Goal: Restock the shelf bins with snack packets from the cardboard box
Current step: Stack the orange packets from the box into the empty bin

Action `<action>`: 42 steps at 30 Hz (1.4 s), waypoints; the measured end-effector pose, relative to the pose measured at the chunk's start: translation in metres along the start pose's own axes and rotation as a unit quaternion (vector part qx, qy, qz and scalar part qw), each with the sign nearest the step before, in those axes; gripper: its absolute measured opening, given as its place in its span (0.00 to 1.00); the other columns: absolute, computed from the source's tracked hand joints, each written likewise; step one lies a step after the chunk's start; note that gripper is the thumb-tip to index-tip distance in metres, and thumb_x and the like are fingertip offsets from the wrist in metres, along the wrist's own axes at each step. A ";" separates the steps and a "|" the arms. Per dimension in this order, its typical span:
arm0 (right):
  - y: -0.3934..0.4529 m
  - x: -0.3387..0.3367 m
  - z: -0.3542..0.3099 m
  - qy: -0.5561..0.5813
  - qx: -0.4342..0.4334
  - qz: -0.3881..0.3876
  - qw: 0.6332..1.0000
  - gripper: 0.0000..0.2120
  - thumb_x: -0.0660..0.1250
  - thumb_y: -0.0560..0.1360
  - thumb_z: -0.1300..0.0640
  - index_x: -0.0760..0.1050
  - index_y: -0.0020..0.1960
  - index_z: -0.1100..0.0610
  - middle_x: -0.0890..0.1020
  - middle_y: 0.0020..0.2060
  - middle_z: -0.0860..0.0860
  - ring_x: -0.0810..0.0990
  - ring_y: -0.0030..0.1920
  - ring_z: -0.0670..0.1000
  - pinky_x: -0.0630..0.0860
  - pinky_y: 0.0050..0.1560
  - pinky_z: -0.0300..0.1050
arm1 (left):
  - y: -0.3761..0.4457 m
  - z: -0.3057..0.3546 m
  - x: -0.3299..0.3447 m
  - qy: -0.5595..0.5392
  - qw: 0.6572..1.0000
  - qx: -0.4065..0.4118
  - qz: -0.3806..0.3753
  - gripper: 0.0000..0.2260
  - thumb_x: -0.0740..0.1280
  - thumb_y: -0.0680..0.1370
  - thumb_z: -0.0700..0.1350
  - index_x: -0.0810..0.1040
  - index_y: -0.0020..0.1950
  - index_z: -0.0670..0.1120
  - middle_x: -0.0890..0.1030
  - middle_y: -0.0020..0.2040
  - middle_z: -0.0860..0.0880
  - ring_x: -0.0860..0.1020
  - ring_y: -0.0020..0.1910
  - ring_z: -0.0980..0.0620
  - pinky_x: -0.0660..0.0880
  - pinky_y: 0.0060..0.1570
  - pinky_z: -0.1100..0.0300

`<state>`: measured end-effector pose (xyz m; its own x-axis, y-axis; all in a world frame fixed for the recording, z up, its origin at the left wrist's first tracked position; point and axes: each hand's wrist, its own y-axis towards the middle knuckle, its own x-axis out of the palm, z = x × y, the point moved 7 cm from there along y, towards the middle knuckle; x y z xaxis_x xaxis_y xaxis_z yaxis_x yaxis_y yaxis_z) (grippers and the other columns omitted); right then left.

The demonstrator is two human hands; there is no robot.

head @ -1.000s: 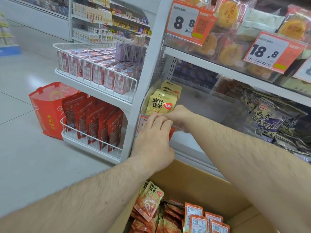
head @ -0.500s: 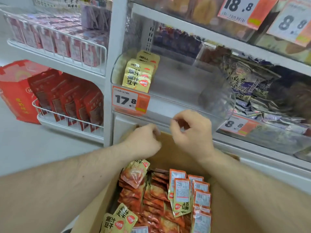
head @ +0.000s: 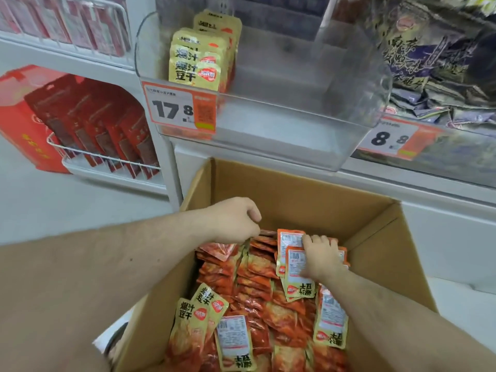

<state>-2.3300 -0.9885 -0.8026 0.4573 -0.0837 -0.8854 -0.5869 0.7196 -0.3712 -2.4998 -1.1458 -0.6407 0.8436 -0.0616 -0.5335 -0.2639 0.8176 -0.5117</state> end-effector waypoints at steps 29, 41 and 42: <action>0.008 0.005 -0.003 0.427 0.225 -0.093 0.871 0.19 0.77 0.67 0.48 0.77 0.49 0.59 0.81 0.47 0.55 0.81 0.47 0.55 0.74 0.38 0.43 | 0.002 -0.044 -0.015 -0.220 0.965 -0.109 0.086 0.07 0.69 0.75 0.32 0.79 0.50 0.41 0.84 0.50 0.41 0.81 0.52 0.41 0.78 0.58 0.43; -0.027 -0.053 0.007 0.447 0.069 0.118 0.884 0.11 0.72 0.74 0.58 0.69 0.40 0.55 0.75 0.35 0.48 0.74 0.38 0.55 0.67 0.35 0.47 | 0.005 -0.050 -0.021 -0.284 0.945 -0.148 0.068 0.13 0.66 0.74 0.36 0.74 0.58 0.40 0.79 0.59 0.36 0.78 0.59 0.37 0.74 0.63 0.39; -0.040 -0.076 0.008 0.410 0.024 0.204 0.889 0.14 0.71 0.74 0.60 0.66 0.38 0.56 0.72 0.36 0.48 0.72 0.36 0.56 0.65 0.34 0.48 | 0.002 -0.050 -0.023 -0.298 0.940 -0.150 0.069 0.15 0.66 0.73 0.37 0.74 0.59 0.39 0.79 0.60 0.35 0.79 0.58 0.38 0.74 0.63 0.39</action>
<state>-2.3357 -1.0056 -0.7184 -0.4393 -0.2686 -0.8572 -0.5541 0.8322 0.0231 -2.5436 -1.1711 -0.6631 0.8804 0.4378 -0.1824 -0.4347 0.5910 -0.6795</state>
